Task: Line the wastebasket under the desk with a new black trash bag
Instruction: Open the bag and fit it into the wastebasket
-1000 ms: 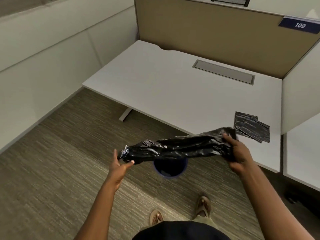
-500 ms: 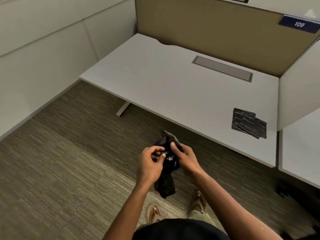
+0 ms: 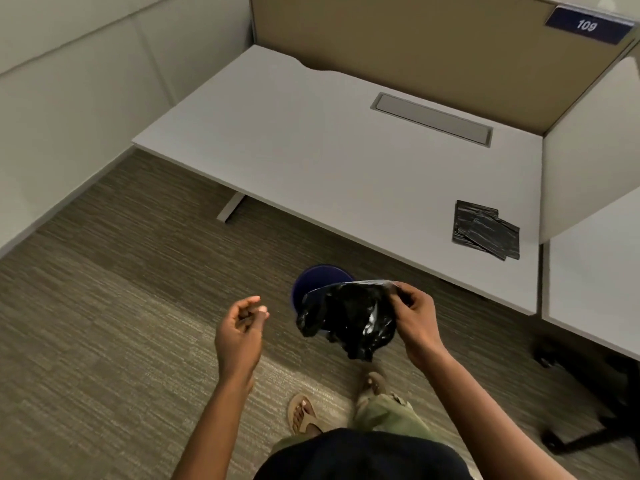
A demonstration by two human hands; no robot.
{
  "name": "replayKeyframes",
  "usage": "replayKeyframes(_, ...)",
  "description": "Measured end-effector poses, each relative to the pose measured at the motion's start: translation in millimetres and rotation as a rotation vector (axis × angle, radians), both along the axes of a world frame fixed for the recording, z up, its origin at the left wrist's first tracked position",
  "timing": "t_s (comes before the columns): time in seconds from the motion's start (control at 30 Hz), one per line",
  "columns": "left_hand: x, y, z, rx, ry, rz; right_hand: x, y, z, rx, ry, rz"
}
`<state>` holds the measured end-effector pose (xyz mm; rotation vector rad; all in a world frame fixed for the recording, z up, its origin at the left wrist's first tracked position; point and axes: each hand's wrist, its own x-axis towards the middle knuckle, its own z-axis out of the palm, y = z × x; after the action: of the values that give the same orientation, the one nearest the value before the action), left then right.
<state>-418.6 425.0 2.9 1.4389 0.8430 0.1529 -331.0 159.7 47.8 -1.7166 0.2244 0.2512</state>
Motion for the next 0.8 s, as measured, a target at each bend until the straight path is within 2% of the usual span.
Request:
replayKeyframes(0.1,18,-20,10,-0.084,0.147,-0.373,-7,17,1,-0.026,-0.018,0.087)
replayKeyframes(0.17,29,-43,12,-0.104,0.231,-0.525,-14,33,-2,-0.005,0.001,0.161)
replayKeyframes(0.3,48,-62,2,-0.216,0.161,-0.403,-15,41,-14,0.075,0.102,0.215)
replayKeyframes(0.37,54,-46,-9,-0.199,0.123,-0.433,-5,31,-20,0.127,0.218,0.104)
replayKeyframes(0.5,57,-2,-36,-0.216,0.032,-0.64,28,-4,-34,0.164,0.402,-0.34)
replayKeyframes(0.53,57,8,-40,-0.174,0.03,-0.656,35,-13,-36,0.128,0.415,-0.408)
replayKeyframes(0.6,56,23,-48,0.086,0.086,-0.666,42,-27,-39,0.075,0.419,-0.459)
replayKeyframes(0.67,54,30,-56,0.407,0.18,-0.642,44,-33,-41,0.097,0.421,-0.424)
replayKeyframes(0.7,55,29,-57,0.464,0.218,-0.605,43,-32,-42,0.142,0.434,-0.384)
replayKeyframes(0.73,55,24,-56,0.416,0.234,-0.563,41,-30,-42,0.188,0.448,-0.326)
replayKeyframes(0.8,59,4,-51,0.08,0.226,-0.521,38,-19,-41,0.246,0.479,-0.204)
